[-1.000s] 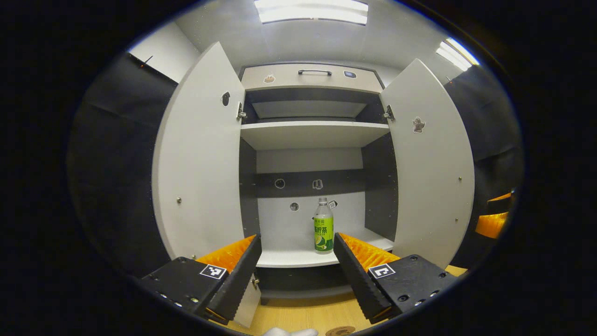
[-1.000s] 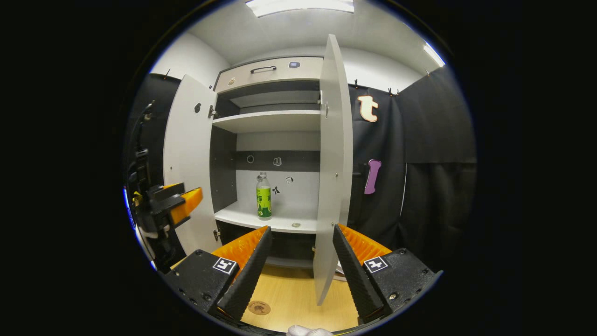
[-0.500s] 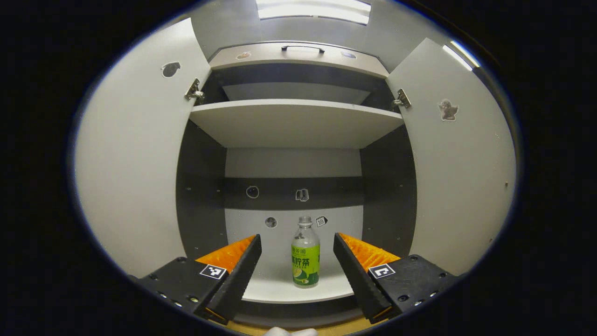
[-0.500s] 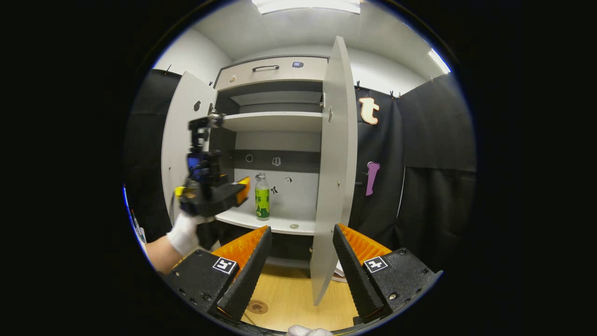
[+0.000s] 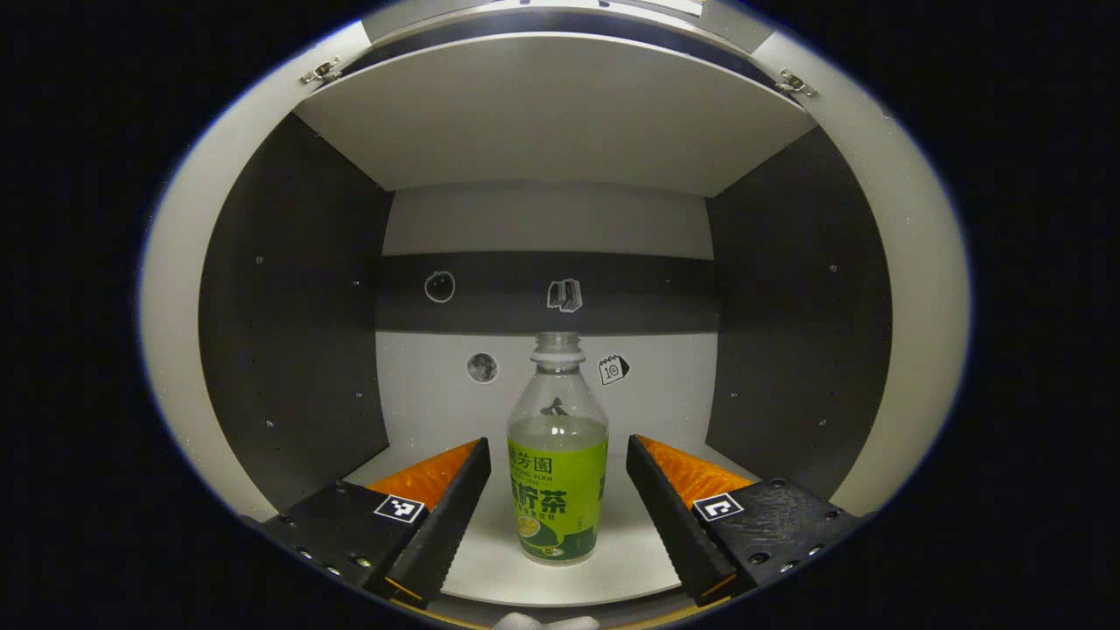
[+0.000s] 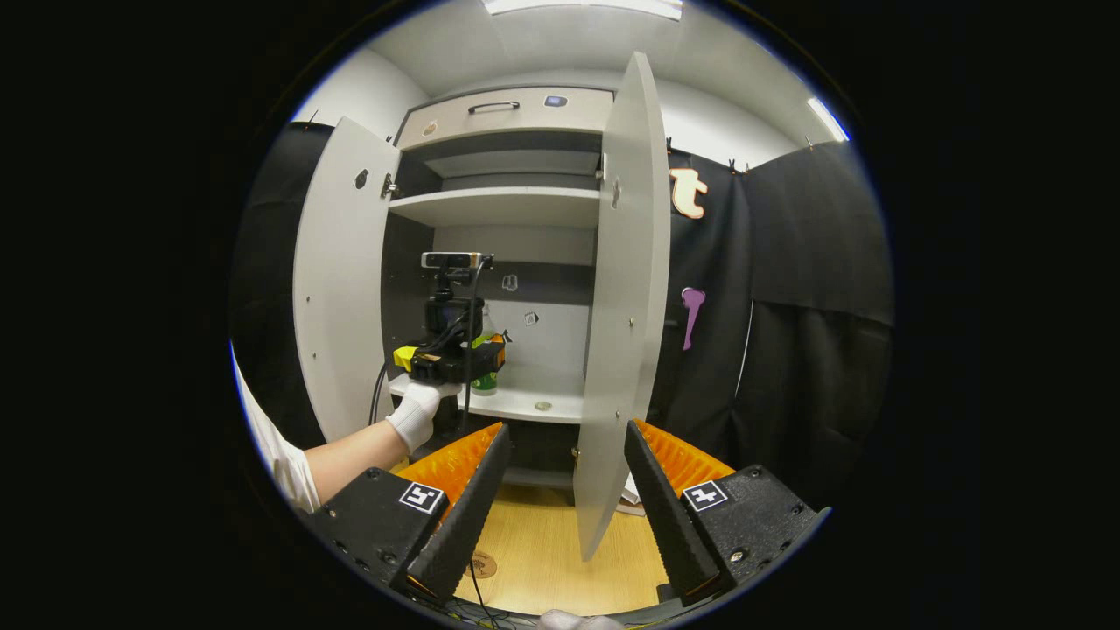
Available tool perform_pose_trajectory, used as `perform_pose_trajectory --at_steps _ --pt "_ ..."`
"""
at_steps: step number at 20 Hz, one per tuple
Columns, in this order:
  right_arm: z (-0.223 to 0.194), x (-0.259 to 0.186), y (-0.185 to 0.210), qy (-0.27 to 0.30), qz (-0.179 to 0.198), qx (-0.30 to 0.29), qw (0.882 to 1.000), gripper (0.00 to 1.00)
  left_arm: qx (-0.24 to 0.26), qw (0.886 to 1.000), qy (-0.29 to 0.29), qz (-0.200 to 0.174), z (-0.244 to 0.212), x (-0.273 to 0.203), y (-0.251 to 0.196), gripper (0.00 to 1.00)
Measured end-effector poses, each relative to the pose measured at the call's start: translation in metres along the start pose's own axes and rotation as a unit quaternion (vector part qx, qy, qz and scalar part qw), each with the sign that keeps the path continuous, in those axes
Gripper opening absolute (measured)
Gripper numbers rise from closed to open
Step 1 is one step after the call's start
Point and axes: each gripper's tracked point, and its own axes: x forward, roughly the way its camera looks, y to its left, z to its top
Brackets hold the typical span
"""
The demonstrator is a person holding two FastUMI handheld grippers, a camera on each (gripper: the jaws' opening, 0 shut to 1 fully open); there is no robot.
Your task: Grasp the bottle in the cabinet with the left hand and place it on the coaster, then close the right door with the right hand and the left door with the left hand.
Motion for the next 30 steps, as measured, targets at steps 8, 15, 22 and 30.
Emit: perform_pose_trajectory --at_steps 8,15,22,30 --pt "-0.002 -0.007 -0.004 0.002 0.004 0.000 1.000 0.82 0.026 1.000 0.008 0.012 -0.008 0.017 0.001 0.95" --pt "-0.004 -0.022 -0.009 -0.004 0.002 0.000 1.000 0.82 0.013 1.000 -0.012 -0.014 0.008 -0.026 0.002 0.77" --pt "-0.022 -0.030 -0.015 0.006 0.007 0.010 1.000 0.82 -0.004 0.998 -0.037 -0.045 0.017 -0.128 0.006 0.73" --pt "-0.046 -0.030 -0.037 0.022 -0.004 0.017 1.000 0.82 0.011 0.996 -0.017 -0.088 -0.058 -0.230 -0.014 0.73"
